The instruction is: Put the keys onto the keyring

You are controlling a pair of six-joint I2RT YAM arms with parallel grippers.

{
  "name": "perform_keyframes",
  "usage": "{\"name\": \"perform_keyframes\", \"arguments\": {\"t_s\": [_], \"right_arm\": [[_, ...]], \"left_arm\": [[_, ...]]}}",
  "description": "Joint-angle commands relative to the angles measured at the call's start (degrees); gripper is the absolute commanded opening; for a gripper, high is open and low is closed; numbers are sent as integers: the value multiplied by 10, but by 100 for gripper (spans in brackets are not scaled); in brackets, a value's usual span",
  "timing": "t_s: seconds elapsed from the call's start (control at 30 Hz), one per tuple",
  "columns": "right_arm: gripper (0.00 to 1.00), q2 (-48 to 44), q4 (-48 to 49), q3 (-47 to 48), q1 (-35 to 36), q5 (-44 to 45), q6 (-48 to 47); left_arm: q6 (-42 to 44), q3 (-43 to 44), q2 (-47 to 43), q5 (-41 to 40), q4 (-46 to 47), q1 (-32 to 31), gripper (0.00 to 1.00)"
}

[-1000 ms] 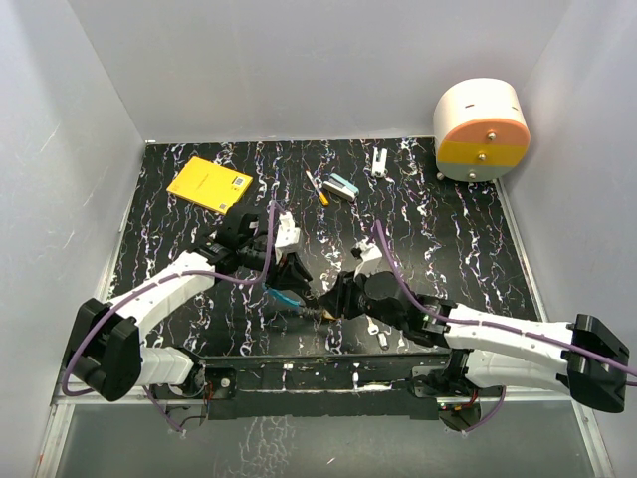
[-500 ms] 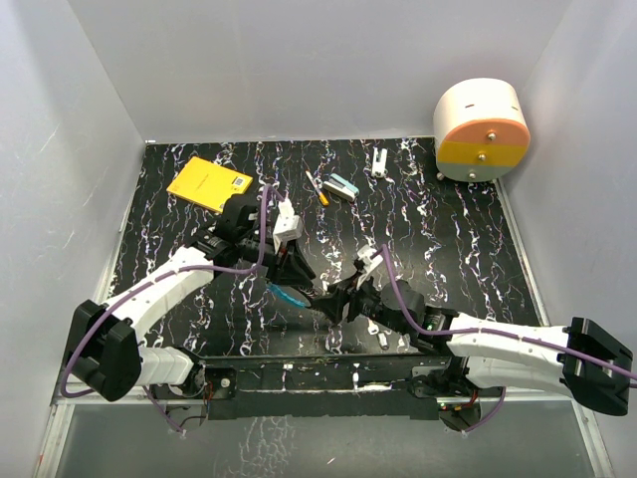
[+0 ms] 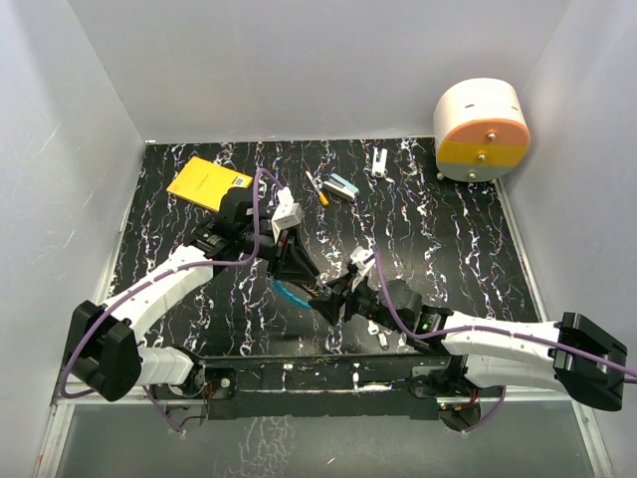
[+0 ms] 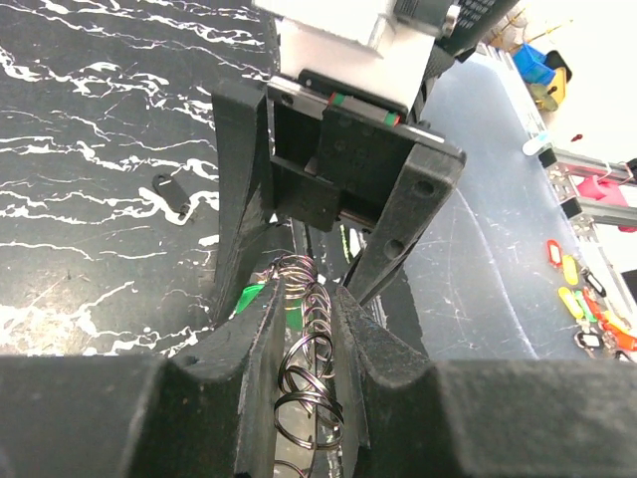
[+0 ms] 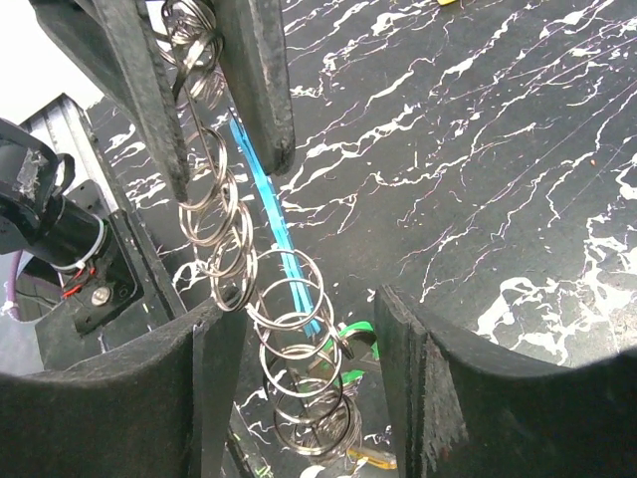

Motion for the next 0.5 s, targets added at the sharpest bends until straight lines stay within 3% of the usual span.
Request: {"name": "perform_keyframes", "arguments": {"t_s": [0.0, 0.1, 0.2, 0.3, 0.4, 0.47], "right_arm": [[57, 8, 64, 32, 3, -5, -20], [51, 9, 66, 34, 3, 0, -19], [28, 2, 66, 35, 3, 14, -11], [14, -14, 61, 33, 3, 20, -3], [8, -31, 44, 36, 3, 17, 4], [8, -43, 21, 42, 3, 12, 13]], "left_arm": [[-69, 21, -12, 45, 56, -1, 0], [-95, 17, -14, 48, 78, -1, 0], [-107, 12, -15, 51, 90, -1, 0], [-83, 12, -17, 47, 72, -1, 0], [-44, 17, -18, 41, 44, -1, 0], [-17, 26, -17, 34, 18, 3, 13]]}}
